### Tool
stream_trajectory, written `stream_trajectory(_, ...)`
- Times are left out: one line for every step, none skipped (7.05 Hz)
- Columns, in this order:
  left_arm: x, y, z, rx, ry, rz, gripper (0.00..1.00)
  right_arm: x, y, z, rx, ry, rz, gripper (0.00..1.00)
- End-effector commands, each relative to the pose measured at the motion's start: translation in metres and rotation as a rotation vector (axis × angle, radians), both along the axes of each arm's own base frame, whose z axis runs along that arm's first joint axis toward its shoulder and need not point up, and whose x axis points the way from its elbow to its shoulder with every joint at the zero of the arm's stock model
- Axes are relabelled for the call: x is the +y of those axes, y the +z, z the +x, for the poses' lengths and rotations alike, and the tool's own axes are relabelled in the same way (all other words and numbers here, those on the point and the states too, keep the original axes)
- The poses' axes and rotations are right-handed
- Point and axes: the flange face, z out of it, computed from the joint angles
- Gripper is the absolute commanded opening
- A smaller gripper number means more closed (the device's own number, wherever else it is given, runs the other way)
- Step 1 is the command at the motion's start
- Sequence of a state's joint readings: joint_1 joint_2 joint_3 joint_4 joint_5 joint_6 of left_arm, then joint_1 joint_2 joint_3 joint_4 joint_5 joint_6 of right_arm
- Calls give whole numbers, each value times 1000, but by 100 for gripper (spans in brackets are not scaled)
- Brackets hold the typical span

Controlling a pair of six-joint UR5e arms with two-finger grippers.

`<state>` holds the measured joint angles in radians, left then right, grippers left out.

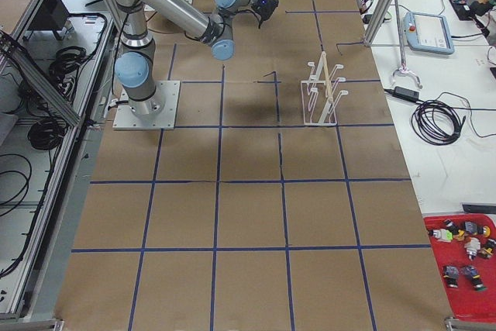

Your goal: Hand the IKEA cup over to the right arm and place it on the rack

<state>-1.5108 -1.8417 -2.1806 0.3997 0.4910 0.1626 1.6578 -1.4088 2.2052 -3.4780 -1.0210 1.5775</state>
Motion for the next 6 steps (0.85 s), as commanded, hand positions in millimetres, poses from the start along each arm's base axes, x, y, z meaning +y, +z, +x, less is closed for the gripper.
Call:
stream_trajectory(0, 0, -1, 1, -1, 1, 1, 0, -2, 10, -6, 1, 18, 98)
stream_trajectory(0, 0, -1, 1, -1, 1, 1, -7, -2, 18, -31, 2, 36, 98)
stream_trajectory(0, 0, -1, 4, 0, 8, 1, -16, -2, 28, -35, 1, 38, 96)
stream_trajectory(1, 0, -3, 4, -3, 8, 1, -21, -2, 37, -27, -7, 32, 96)
stream_trajectory(1, 0, -4, 6, -4, 11, 2, -25, -4, 40, -33, -6, 38, 96)
stream_trajectory(1, 1, -4, 6, -4, 10, 2, -28, -4, 43, -34, -4, 38, 96)
